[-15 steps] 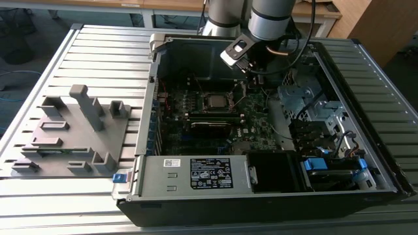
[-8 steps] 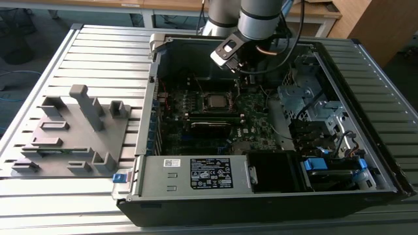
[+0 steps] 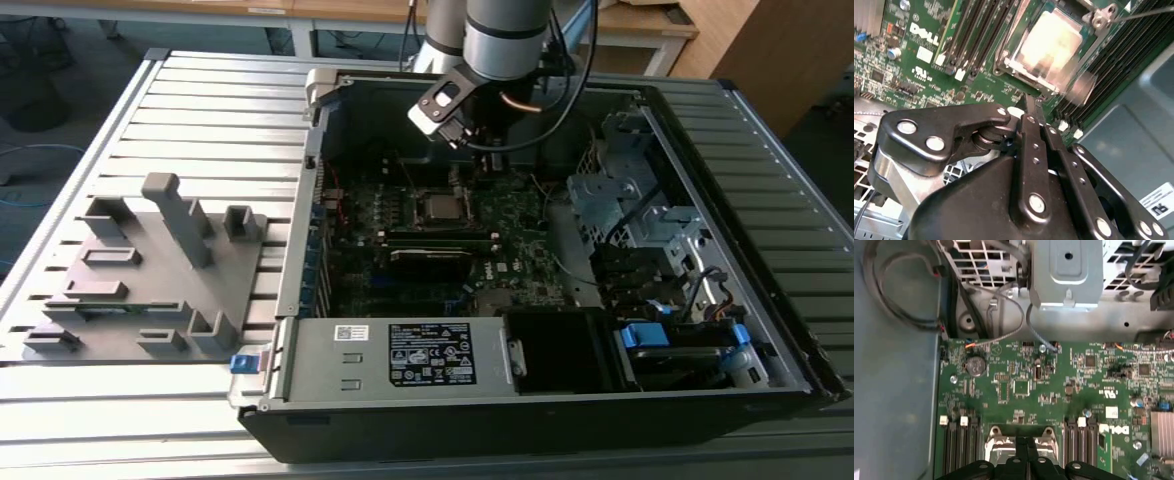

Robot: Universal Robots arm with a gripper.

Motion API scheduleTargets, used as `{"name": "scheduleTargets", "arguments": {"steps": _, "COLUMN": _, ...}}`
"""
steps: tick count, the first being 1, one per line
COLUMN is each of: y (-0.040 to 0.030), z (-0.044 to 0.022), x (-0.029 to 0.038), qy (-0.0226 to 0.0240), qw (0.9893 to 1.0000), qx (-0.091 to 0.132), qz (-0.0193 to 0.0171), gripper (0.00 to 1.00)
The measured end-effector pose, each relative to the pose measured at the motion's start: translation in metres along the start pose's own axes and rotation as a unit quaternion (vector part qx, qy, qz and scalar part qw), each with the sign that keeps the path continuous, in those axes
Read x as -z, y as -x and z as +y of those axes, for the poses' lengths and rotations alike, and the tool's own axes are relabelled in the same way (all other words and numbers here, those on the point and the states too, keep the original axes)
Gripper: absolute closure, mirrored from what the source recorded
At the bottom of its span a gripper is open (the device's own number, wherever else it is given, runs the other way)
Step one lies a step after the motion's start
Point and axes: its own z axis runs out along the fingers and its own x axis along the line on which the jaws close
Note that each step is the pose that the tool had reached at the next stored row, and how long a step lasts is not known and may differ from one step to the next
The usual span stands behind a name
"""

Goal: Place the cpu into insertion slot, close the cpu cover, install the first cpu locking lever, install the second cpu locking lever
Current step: 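Close the cpu cover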

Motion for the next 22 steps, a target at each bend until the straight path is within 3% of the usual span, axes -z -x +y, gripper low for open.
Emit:
{"name": "scheduleTargets", "arguments": {"steps": 7, "y": 0.0, "z": -0.0022, "x": 0.0001, "qy": 0.0004, "qw": 1.0, "qx": 0.0, "qz": 0.0, "gripper": 0.9}}
{"name": "scheduleTargets", "arguments": {"steps": 8, "y": 0.0, "z": -0.0022, "x": 0.0, "qy": -0.002, "qw": 1.0, "qx": 0.0, "qz": 0.0001, "gripper": 0.9}}
{"name": "scheduleTargets", "arguments": {"steps": 12, "y": 0.0, "z": -0.0022, "x": -0.0006, "qy": -0.0262, "qw": 0.9997, "qx": 0.0, "qz": 0.0, "gripper": 0.9}}
{"name": "scheduleTargets", "arguments": {"steps": 13, "y": 0.0, "z": -0.0022, "x": -0.0006, "qy": -0.0294, "qw": 0.9996, "qx": 0.0, "qz": -0.0001, "gripper": 0.9}}
{"name": "scheduleTargets", "arguments": {"steps": 19, "y": 0.0, "z": -0.0022, "x": -0.0007, "qy": -0.0316, "qw": 0.9995, "qx": 0.0, "qz": 0.0001, "gripper": 0.9}}
{"name": "scheduleTargets", "arguments": {"steps": 21, "y": 0.0, "z": -0.0022, "x": -0.001, "qy": -0.0382, "qw": 0.9993, "qx": 0.0, "qz": 0.0002, "gripper": 0.9}}
{"name": "scheduleTargets", "arguments": {"steps": 22, "y": 0.0, "z": -0.0023, "x": -0.0009, "qy": -0.039, "qw": 0.9992, "qx": -0.001, "qz": 0.0, "gripper": 0.9}}
